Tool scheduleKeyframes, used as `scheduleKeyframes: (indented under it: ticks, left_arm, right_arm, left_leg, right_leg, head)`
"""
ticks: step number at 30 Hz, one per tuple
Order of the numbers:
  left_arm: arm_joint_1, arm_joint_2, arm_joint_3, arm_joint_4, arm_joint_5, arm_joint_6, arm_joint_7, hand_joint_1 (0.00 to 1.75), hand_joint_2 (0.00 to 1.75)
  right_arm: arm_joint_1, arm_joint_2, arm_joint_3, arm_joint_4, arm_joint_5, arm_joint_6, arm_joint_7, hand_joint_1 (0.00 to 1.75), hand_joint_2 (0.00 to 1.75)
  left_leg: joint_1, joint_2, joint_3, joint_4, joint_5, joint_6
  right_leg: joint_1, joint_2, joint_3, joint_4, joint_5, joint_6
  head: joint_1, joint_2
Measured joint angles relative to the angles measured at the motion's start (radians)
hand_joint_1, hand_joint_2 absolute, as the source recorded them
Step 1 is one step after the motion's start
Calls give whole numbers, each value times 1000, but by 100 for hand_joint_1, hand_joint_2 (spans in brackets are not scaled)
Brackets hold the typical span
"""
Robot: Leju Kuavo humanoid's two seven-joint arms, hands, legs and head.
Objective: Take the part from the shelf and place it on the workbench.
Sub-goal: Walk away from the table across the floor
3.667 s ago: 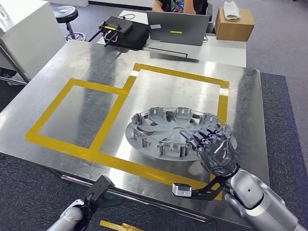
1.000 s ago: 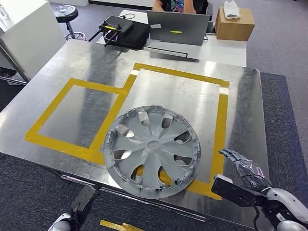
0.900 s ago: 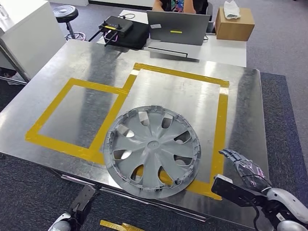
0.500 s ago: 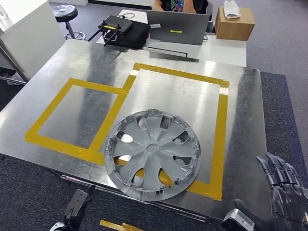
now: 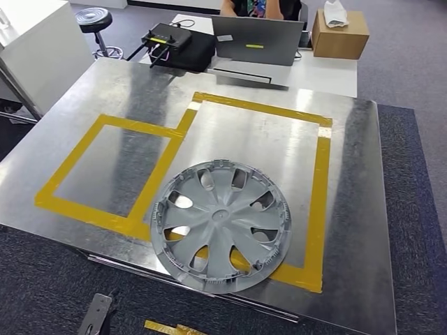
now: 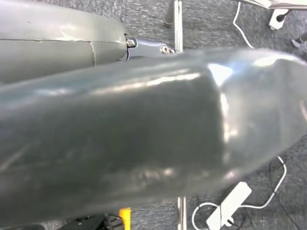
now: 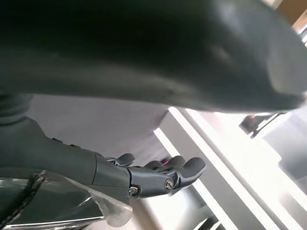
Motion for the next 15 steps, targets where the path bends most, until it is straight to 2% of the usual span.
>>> scheduleKeyframes:
  ticks: [3, 5, 7, 8, 9, 11, 12, 13, 14, 15]
  left_arm:
    - [13, -16, 40, -30, -18, -5, 7, 0, 0]
    - [14, -27, 63, -43, -31, -6, 11, 0, 0]
    - [14, -43, 88, -53, -52, -7, 18, 0, 0]
    - [13, -51, 101, -56, -63, -7, 21, 0, 0]
    - [12, -58, 113, -58, -74, -6, 24, 0, 0]
    - [11, -70, 140, -59, -97, -5, 33, 0, 0]
    - [11, -76, 153, -60, -106, -4, 39, 0, 0]
    - [11, -81, 166, -60, -113, -3, 44, 0, 0]
    - [11, -86, 176, -60, -118, -3, 47, 0, 0]
    - [10, -90, 183, -60, -122, -2, 49, 0, 0]
  right_arm:
    - [18, 148, -129, 4, -58, -11, -35, 0, 0]
    - [24, 215, -179, 13, -65, -34, 30, 0, 0]
    - [28, 263, -214, 44, -70, -84, 158, 0, 0]
    - [28, 281, -226, 70, -79, -105, 228, 0, 0]
    - [25, 295, -235, 102, -98, -119, 294, 0, 0]
    - [14, 317, -257, 188, -181, -127, 381, 0, 0]
    - [8, 325, -268, 239, -239, -127, 400, 0, 0]
    - [5, 333, -277, 291, -294, -127, 407, 0, 0]
    - [4, 339, -282, 337, -339, -127, 409, 0, 0]
    - [3, 343, -283, 379, -373, -127, 409, 0, 0]
  left_leg:
    - [-2, 0, 2, 2, -2, 3]
    - [-3, 0, 5, 3, 2, 8]
    - [3, 4, 8, -5, 14, 16]
    - [6, 7, 8, -11, 20, 20]
    - [9, 11, 6, -15, 25, 23]
    - [10, 19, -3, -16, 31, 25]
    - [9, 24, -8, -15, 34, 25]
    - [10, 28, -13, -14, 37, 23]
    - [10, 33, -19, -13, 40, 21]
    - [12, 38, -24, -11, 43, 18]
  right_leg:
    - [-2, 0, 3, 0, 0, 3]
    - [-3, 0, 6, -1, 4, 7]
    - [-2, -2, 4, 7, -7, 13]
    - [-1, -6, -4, 28, -31, 16]
    - [-2, -10, -19, 70, -69, 18]
    - [-4, -18, -58, 192, -152, 24]
    - [-5, -20, -68, 241, -176, 26]
    - [-7, -21, -63, 259, -182, 29]
    - [-8, -23, -39, 238, -169, 31]
    - [-10, -30, 5, 180, -144, 33]
  head:
    - [0, 0]
    - [0, 0]
    - [1, 0]
    - [3, 0]
    - [5, 0]
    - [7, 0]
    - [7, 0]
    - [7, 0]
    - [6, 0]
    - [6, 0]
